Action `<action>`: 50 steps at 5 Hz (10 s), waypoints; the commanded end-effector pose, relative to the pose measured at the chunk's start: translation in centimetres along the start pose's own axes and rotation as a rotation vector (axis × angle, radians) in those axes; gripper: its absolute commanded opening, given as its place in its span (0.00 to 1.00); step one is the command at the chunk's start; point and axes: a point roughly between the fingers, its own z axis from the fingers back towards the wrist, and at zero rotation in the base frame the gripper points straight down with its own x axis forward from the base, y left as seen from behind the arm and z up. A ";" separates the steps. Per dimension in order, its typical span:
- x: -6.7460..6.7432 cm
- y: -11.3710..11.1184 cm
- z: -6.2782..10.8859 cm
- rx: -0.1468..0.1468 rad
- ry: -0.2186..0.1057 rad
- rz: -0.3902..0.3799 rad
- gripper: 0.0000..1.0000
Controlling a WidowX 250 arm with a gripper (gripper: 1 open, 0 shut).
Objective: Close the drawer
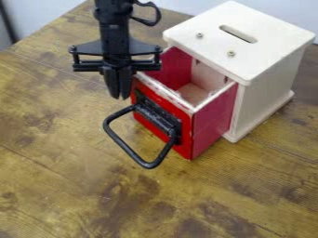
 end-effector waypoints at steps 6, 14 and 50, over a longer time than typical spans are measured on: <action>-4.3 -1.7 2.3 -0.051 -0.094 0.043 0.00; -5.0 -4.8 2.7 -0.069 -0.083 -0.285 0.00; -2.9 -4.5 -1.7 -0.049 -0.054 -0.324 1.00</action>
